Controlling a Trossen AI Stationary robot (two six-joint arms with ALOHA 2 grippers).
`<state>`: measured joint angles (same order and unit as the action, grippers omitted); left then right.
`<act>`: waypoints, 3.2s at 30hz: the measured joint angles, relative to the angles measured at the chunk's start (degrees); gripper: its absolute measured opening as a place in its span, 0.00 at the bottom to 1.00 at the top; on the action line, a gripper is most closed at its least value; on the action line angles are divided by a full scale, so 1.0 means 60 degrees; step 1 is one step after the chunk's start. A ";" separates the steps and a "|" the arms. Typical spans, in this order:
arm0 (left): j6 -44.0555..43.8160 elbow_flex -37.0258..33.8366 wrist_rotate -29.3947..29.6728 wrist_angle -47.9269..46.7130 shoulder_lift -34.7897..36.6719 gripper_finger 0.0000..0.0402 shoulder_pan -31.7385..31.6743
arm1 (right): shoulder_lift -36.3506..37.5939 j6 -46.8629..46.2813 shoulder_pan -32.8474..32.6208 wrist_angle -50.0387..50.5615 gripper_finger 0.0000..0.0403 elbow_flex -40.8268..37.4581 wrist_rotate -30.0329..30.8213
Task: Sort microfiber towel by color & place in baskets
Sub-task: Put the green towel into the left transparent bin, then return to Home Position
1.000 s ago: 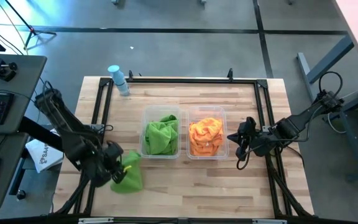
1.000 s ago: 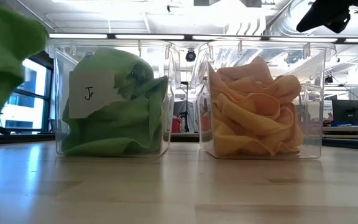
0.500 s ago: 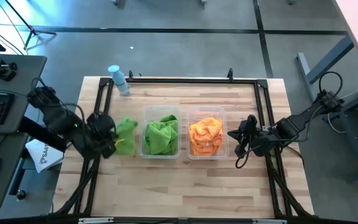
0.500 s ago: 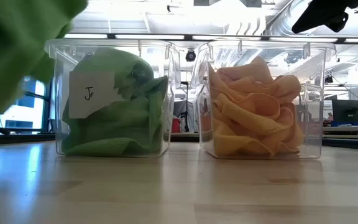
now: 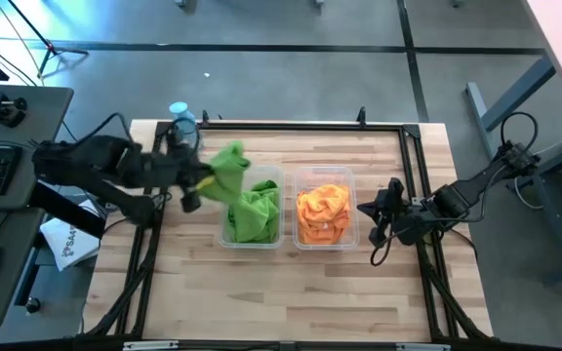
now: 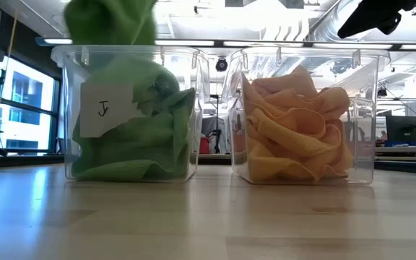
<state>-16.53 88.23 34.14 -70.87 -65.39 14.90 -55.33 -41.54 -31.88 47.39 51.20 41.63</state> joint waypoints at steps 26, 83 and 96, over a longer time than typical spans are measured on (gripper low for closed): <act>0.1525 -0.1528 -0.4305 0.1779 -0.3133 0.00 -0.2358 | 0.0000 -0.0324 0.0000 0.0124 0.01 0.0000 0.0494; 0.2092 -0.3071 -0.3832 0.3442 -0.1407 0.27 -0.2478 | -0.0044 -0.0312 0.0000 0.1260 0.01 0.0000 -0.0050; 0.2140 -0.6007 -0.3885 0.4494 0.1751 0.19 -0.2481 | -0.0044 -0.0146 0.0004 0.2026 0.01 0.0000 0.0342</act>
<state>-3.69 52.18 10.83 -43.91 -54.88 0.01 -55.59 -42.41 -31.86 59.55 51.20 43.68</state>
